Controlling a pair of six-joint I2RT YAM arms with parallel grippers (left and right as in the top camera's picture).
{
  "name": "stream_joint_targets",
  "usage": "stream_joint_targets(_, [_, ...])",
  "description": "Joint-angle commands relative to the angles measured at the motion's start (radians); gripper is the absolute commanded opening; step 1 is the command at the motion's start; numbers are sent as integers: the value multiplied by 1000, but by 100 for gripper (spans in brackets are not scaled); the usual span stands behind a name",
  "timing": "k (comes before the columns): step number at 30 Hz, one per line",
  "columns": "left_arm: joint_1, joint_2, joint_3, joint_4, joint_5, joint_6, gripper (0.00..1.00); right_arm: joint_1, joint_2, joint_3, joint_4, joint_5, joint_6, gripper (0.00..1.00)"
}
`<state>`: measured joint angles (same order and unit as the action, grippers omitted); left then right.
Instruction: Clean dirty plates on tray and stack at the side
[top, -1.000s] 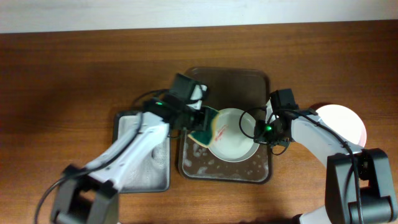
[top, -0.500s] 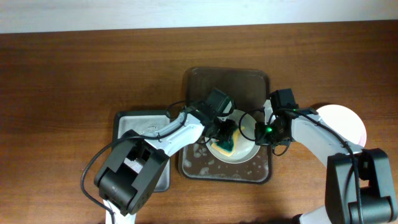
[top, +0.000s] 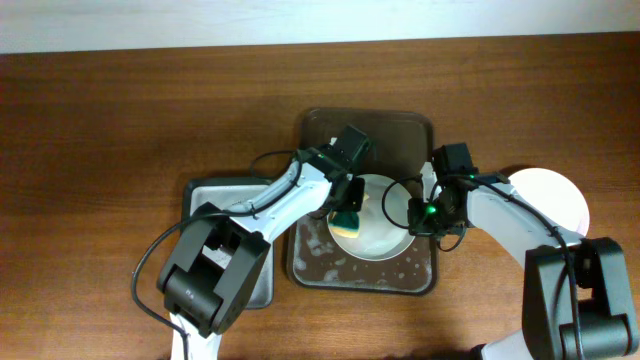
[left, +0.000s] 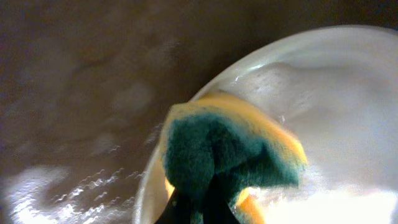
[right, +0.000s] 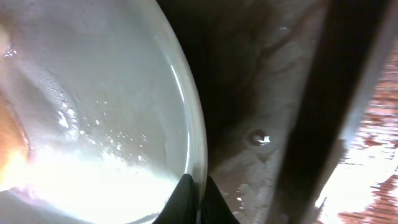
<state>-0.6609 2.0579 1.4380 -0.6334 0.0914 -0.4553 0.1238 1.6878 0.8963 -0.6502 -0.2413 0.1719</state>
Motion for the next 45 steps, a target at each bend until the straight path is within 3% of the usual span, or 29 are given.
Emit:
stream_joint_targets(1, [-27, 66, 3, 109, 288, -104, 0, 0, 19, -11, -14, 69, -46, 4])
stream_joint_targets(6, [-87, 123, 3, 178, 343, -148, 0, 0, 19, -11, -16, 69, -61, 4])
stream_joint_targets(12, [-64, 131, 4, 111, 298, -124, 0, 0, 19, -11, -16, 69, -60, 4])
stream_joint_targets(18, [16, 35, 5, -149, -137, -124, 0, 0, 19, -11, -17, 69, -60, 4])
stream_joint_targets(22, [14, -42, 5, -227, -405, -122, 0, 0, 19, -11, -20, 69, -60, 4])
stream_joint_targets(26, [9, -91, 5, -264, -362, -97, 0, 0, 18, -11, -26, 69, -60, 4])
stream_joint_targets(31, [35, -340, 5, -379, -281, -75, 0, 0, -55, -9, -79, 69, -60, 4])
stream_joint_targets(37, [224, -617, -34, -548, -280, -7, 0, 0, -278, -8, -130, 70, -59, 4])
stream_joint_targets(41, [351, -709, -237, -476, -190, 86, 0, 4, -443, -8, -164, 154, -33, 4])
stream_joint_targets(43, [411, -735, -361, -383, -129, 138, 7, 22, -507, -8, -173, 181, -2, 4])
stream_joint_targets(45, [469, -741, -493, -262, -100, 151, 24, 58, -556, -8, -173, 227, 29, 4])
